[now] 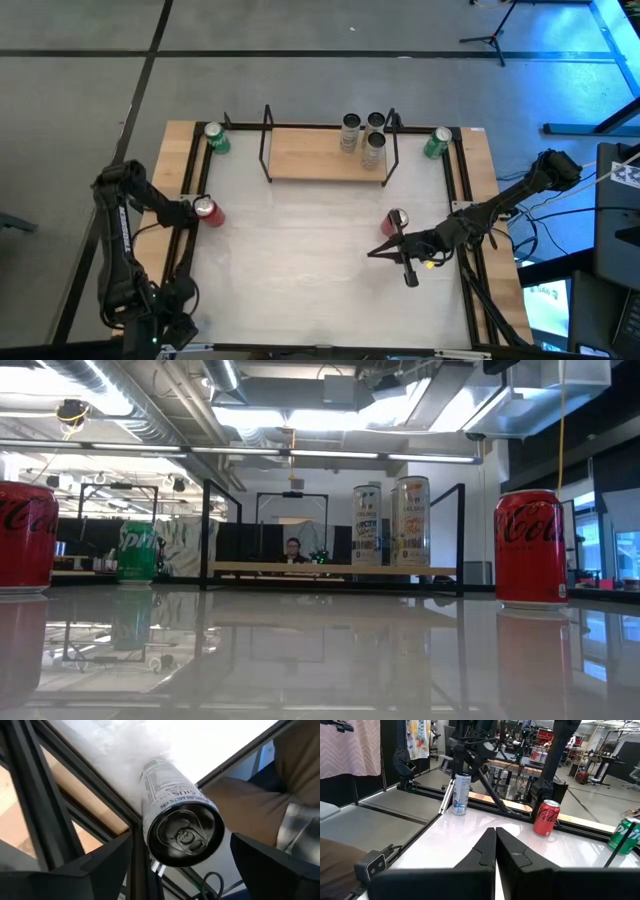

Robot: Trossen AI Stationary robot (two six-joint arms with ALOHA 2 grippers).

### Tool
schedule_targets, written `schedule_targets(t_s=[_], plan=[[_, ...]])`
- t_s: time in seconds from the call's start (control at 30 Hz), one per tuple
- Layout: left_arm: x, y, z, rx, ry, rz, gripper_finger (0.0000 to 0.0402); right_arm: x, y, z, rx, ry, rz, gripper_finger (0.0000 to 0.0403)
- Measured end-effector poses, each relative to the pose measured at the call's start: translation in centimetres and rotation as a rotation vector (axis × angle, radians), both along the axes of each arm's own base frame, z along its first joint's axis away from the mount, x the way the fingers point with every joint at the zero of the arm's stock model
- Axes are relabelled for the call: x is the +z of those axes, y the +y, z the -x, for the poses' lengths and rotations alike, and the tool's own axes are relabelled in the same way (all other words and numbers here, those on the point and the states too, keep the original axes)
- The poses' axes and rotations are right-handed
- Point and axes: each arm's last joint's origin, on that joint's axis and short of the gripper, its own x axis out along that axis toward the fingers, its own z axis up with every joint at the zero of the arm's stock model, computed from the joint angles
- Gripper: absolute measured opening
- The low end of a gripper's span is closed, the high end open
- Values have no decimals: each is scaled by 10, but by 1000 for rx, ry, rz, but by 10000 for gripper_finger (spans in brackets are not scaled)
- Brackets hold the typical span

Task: Place canned beverage on shelf
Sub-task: Put the white and blue soda can on the shelf

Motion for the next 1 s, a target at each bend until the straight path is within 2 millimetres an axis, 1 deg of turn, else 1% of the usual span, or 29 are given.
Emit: schedule_targets(t_s=[0.27, 0.4, 0.63, 0.73, 0.8, 0.93, 1.0], plan=[[-9, -11, -4, -4, -21, 2, 326, 0, 0, 0, -4, -1, 3, 5], [-16, -16, -3, -26, -14, -21, 326, 0, -1, 0, -42, -3, 8, 5], [-29, -21, -6, -55, 17, -72, 322, 0, -2, 0, -52, -6, 20, 5], [-30, -21, -10, -28, 43, -68, 305, 0, -2, 0, -52, -7, 27, 5], [-30, -20, -13, -15, 37, -63, 285, 0, -2, 0, -52, -9, 27, 5], [-30, -17, -21, -47, 27, -66, 242, 0, -2, 0, -54, -9, 26, 5], [-30, -15, -27, -55, 21, -68, 238, 0, -2, 0, -54, -10, 26, 5]])
